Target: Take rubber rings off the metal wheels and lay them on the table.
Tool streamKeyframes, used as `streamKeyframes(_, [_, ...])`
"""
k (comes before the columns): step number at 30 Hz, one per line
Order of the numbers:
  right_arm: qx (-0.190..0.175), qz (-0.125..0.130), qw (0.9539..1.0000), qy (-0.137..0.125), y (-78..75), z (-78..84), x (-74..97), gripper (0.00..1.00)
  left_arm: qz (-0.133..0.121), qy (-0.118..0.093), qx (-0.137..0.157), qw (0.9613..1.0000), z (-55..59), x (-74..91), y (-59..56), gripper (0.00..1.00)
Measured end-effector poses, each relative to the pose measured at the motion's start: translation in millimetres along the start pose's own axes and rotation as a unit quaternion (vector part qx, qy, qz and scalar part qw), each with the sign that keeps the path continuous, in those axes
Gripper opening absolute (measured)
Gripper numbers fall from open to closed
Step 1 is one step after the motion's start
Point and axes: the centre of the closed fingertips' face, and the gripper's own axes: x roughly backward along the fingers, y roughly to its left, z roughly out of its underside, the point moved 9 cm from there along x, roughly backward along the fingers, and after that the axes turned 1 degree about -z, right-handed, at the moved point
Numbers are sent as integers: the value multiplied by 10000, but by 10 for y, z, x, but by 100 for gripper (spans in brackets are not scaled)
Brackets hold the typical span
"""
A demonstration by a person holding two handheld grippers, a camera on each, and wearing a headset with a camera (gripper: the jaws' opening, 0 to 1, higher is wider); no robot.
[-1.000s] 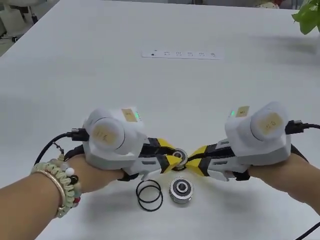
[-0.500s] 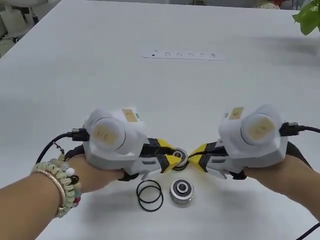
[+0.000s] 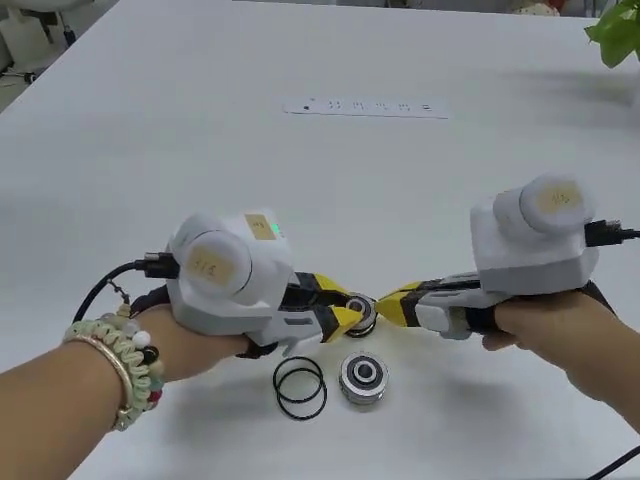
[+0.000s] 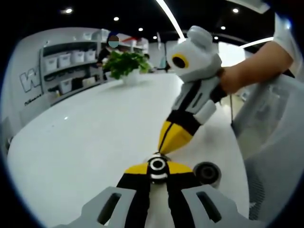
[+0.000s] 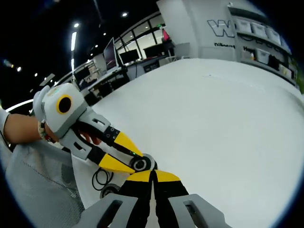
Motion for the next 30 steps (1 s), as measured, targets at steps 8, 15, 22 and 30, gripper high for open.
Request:
streamKeyframes(8, [-525, -178, 9984, -76, 32, 10, 10, 0, 54, 37, -60, 10000, -1, 9, -4, 13])
streamKeyframes(15, [-526, -236, 9983, -109, 73, 8, 4, 0, 63, 30, -72, 9999, 3, 15, -3, 13])
streamKeyframes(22, [-438, -290, 9985, -130, 85, 7, -9, 0, 65, 31, -83, 9999, 2, 16, -6, 13])
streamKeyframes(30, [-401, -343, 9985, -158, 108, -6, -13, 0, 59, 27, -85, 9999, 4, 12, -3, 13])
